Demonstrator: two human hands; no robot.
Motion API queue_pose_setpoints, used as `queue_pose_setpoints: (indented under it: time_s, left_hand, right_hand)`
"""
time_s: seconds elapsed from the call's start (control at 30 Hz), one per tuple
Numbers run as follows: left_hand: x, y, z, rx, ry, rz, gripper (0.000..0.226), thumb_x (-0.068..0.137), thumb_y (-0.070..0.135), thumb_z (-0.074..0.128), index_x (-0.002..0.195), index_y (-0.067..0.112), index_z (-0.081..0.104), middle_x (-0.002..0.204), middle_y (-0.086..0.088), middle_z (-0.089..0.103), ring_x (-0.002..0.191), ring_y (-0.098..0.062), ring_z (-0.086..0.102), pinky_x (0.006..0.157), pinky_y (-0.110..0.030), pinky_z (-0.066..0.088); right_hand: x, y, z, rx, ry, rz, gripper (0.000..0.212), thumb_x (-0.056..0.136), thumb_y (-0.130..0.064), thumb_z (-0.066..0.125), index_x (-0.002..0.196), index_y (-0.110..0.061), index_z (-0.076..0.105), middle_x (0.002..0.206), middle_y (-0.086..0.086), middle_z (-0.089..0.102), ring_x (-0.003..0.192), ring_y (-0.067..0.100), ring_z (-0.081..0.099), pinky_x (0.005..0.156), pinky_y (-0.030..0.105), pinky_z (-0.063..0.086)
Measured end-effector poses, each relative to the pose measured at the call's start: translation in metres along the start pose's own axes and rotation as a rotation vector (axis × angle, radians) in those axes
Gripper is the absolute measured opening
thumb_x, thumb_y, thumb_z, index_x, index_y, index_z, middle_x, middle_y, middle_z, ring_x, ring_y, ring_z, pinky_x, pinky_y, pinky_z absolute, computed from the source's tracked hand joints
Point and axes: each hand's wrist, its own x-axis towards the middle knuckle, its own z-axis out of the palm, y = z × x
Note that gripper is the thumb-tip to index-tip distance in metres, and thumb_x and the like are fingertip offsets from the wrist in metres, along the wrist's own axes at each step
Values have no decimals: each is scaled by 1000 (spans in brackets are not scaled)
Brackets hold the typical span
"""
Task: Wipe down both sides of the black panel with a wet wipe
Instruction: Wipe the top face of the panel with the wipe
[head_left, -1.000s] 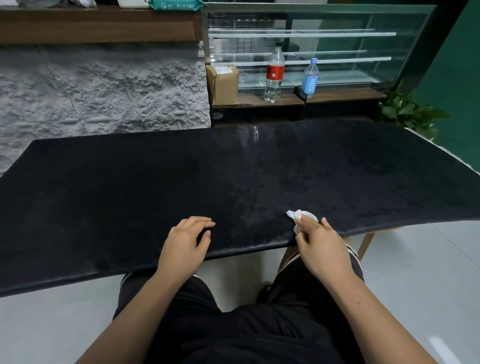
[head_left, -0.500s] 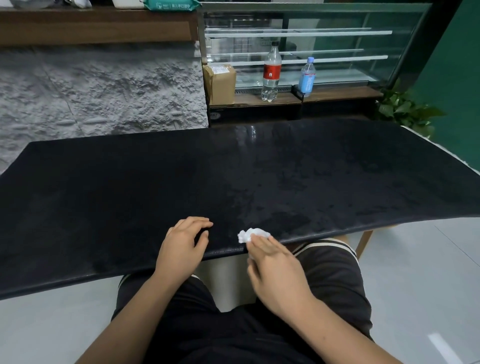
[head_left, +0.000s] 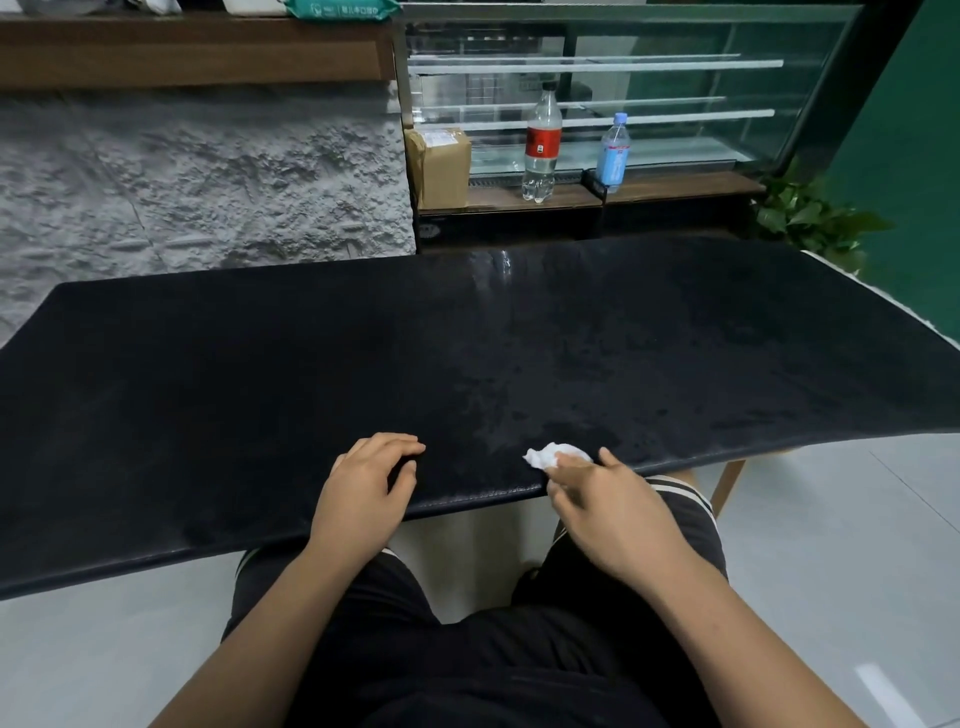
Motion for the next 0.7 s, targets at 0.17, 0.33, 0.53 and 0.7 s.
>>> queue_pose_setpoints:
  time_s: [0.17,0.33,0.53,0.7]
  left_hand:
    - [-1,0,0,-2,7,6,26,102,28,60,124,37,71,128,29,62,117,6,53,105,-32,43]
    - [-1,1,-1,5,2,5,26,103,29,60,125,38,71,128,30,61,116,8,52,103,-29,42]
    - [-1,1,-1,8,10,6,26,102,28,60,124,37,71,128,30,62,116,7,52,103,-28,41]
    - [0,0,1,11,11,6,26,102,29,60,124,39,70,128,30,61,116,8,51,103,-29,41]
  right_hand:
    - [4,18,-15,-11,14,161,37,106,-31,46,137,-36,64,137,-9,66,128,33,58,113,31,32]
    - [9,42,-22,57,17,270,46,108,-28,39,150,-43,52,161,-19,43,143,32,47,122,39,33]
    - [11,37,-12,35,82,229,48,106,-22,42,153,-32,49,158,-11,46,140,22,48,112,33,37]
    - [15,16,1,-17,92,35,49,107,-18,42,156,-15,44,157,-3,46,153,11,29,121,20,22]
